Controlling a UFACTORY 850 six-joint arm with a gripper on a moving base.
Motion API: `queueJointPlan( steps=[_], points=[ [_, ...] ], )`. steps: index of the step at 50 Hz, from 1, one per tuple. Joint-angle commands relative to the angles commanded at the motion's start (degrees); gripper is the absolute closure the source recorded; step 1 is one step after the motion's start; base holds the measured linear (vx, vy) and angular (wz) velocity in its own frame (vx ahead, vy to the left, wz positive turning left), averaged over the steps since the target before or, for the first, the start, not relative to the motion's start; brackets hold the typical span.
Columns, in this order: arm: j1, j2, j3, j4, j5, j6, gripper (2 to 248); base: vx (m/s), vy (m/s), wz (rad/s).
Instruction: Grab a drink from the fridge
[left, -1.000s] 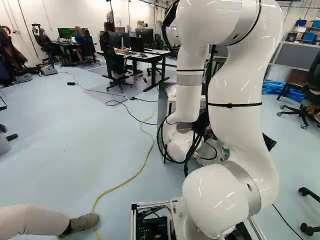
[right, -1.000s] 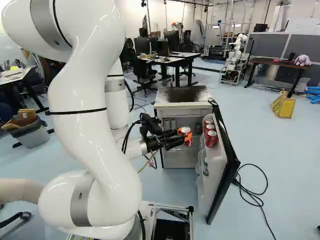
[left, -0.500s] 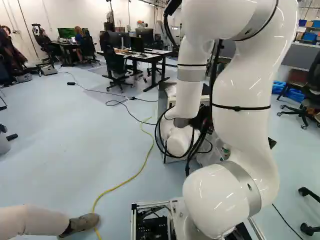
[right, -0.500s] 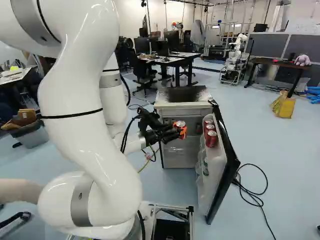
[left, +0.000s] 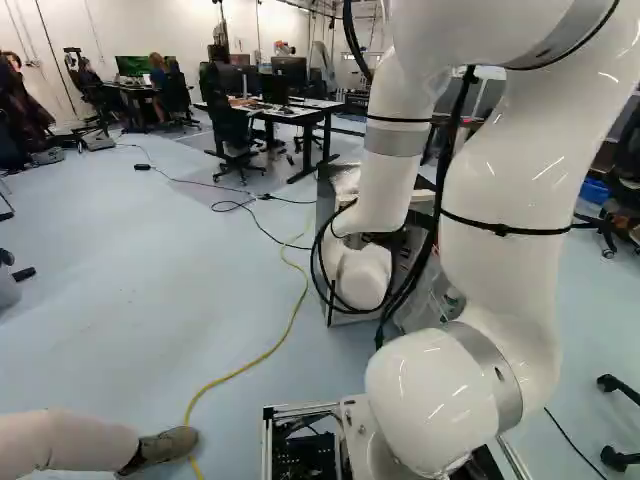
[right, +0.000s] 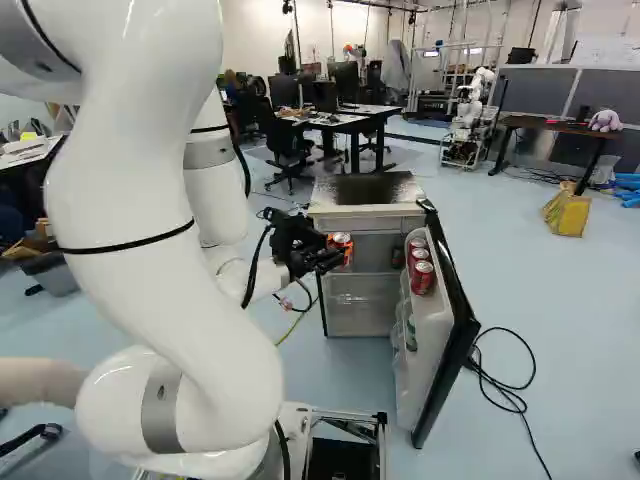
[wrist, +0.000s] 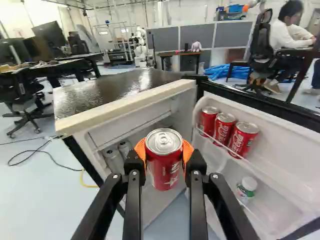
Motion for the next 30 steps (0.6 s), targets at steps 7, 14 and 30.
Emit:
queueJointPlan(
  steps=[7, 14, 30],
  points=[
    [-0.4, 1.5, 0.3, -4.2, -1.5, 0.0, 160, 0.000, 0.000, 0.000],
    [-0.8, 3.1, 0.5, -8.4, -3.0, 0.0, 160, 0.000, 0.000, 0.000],
    [-2.5, 6.3, 1.0, -18.0, -6.4, 0.0, 160, 0.000, 0.000, 0.000]
  ],
)
